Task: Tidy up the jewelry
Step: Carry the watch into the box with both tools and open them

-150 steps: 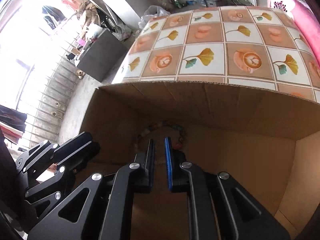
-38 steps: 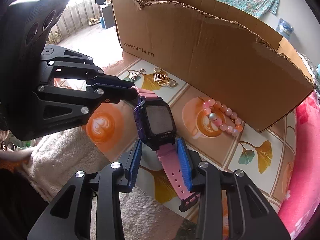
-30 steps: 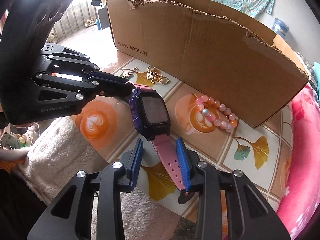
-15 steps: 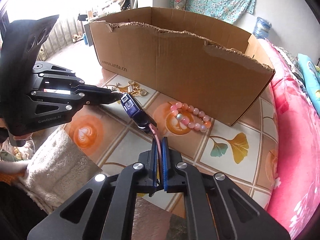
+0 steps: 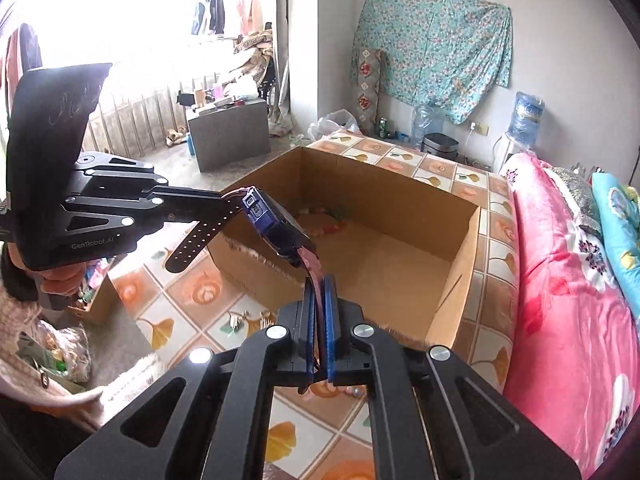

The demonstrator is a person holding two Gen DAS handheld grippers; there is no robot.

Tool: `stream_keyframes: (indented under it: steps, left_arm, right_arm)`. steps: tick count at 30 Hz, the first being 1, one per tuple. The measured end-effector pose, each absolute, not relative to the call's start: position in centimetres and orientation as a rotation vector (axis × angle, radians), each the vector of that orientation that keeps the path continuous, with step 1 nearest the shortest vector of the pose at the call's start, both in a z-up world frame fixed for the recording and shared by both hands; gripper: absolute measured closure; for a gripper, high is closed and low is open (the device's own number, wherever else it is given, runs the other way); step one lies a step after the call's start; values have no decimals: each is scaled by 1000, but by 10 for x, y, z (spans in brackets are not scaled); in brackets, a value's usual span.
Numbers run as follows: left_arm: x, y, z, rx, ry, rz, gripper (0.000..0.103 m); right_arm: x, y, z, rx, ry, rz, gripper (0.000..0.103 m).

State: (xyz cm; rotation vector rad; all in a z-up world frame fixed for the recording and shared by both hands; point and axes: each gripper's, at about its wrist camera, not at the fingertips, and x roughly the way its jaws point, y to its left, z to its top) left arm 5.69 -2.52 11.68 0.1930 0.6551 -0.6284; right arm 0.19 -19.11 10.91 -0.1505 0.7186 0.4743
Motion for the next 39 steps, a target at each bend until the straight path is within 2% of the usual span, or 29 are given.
stream_keyframes:
  steps: [4,10,17,19,21,23,24,34,39]
  left_arm:
    - [117,-32,119,186,778,-608,101]
    - [202,-51,70,196,1044,-583,101]
    - [264,-61,19,139,1299,-554,101]
    - [276,-63,12,116,1355,-542,99]
    - [284,-64,7,103,1368,-524,95]
    - [289,-63,4,84,1386,-523,85]
    - [290,-62,3,68,1392,-523,83]
    - [288,-45,6,8,1377,-515,80]
    - [266,-30,46,-6,1222,-529,63]
  right_arm:
    - [71,-194,109,-81,877,529,99]
    - [160,-186,61,-54,1175,523,99]
    - [209,-174,28,-182,1271,441,98]
    - [219,-175,24,-192,1270,423,94]
    - [224,-177,21,-197,1267,403,94]
    - [229,-180,20,-185,1261,399,92]
    - [232,-182,20,-175,1254,393,92]
    - [243,-205,38,-58,1182,386,89]
    - [232,-218,61,3,1099,390,88]
